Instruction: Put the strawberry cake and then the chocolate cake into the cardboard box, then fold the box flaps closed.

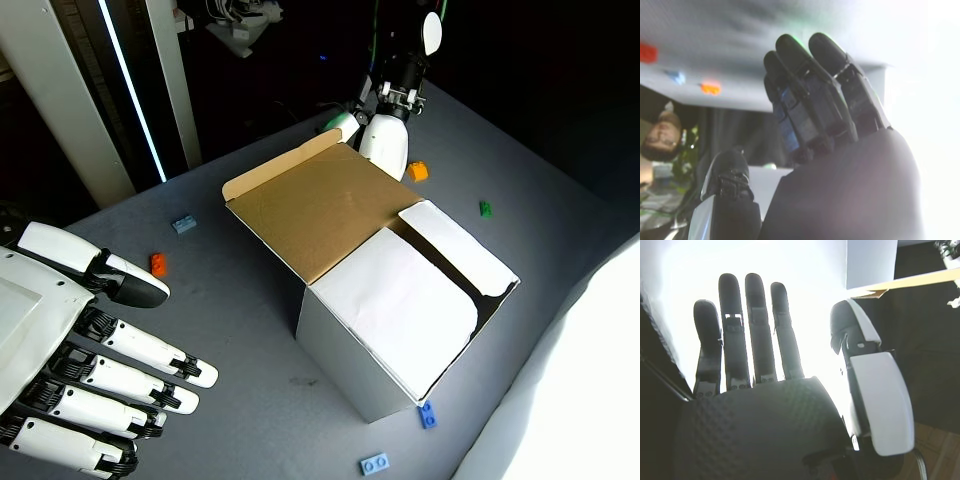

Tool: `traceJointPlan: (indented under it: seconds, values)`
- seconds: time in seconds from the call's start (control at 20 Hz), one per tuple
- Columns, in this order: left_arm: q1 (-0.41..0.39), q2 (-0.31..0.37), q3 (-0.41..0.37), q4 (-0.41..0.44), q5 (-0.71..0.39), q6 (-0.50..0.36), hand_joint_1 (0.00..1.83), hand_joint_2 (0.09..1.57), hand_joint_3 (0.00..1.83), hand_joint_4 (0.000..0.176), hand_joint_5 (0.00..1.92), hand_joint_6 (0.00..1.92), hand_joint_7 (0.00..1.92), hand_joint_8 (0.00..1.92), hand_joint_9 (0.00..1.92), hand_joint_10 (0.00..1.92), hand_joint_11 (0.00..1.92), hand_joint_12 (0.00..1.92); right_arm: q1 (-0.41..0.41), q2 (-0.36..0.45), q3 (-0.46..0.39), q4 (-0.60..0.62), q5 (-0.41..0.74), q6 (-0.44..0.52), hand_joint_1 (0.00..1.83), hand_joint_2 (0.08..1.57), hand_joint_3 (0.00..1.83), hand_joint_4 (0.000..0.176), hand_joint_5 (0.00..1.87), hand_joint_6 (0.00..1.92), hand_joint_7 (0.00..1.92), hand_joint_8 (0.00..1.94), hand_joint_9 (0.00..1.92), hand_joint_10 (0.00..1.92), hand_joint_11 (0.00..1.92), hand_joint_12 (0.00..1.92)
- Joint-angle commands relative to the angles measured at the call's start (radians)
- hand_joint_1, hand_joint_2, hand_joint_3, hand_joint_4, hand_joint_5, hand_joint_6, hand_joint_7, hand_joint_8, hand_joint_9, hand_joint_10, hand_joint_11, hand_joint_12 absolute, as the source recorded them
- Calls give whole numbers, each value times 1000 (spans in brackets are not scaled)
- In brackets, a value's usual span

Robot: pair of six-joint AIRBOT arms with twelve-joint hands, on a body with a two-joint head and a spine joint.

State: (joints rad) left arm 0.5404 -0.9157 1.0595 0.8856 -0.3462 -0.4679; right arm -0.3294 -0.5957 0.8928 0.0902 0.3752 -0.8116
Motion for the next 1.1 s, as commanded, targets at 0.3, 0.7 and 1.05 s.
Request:
traceJointPlan:
  seconds: [0.3,0.7,1.05]
  values:
    - [-142,8,48,68,-71,-81,134,1191,0,0,818,8,998,8,772,631,446,1328,2,12,-2,7,110,5,265,1331,0,0,442,254,656,4,415,934,98,1764]
    - [-282,16,92,316,-72,-278,118,1194,1,0,791,0,975,1,757,633,408,1370,-6,11,-6,6,109,5,215,1344,3,0,433,246,640,2,406,919,99,1762]
    - [-264,56,69,428,-69,-373,91,1195,2,0,789,1,953,0,745,593,395,1338,-8,11,-10,3,109,4,299,1322,0,0,461,244,656,6,417,907,109,1761]
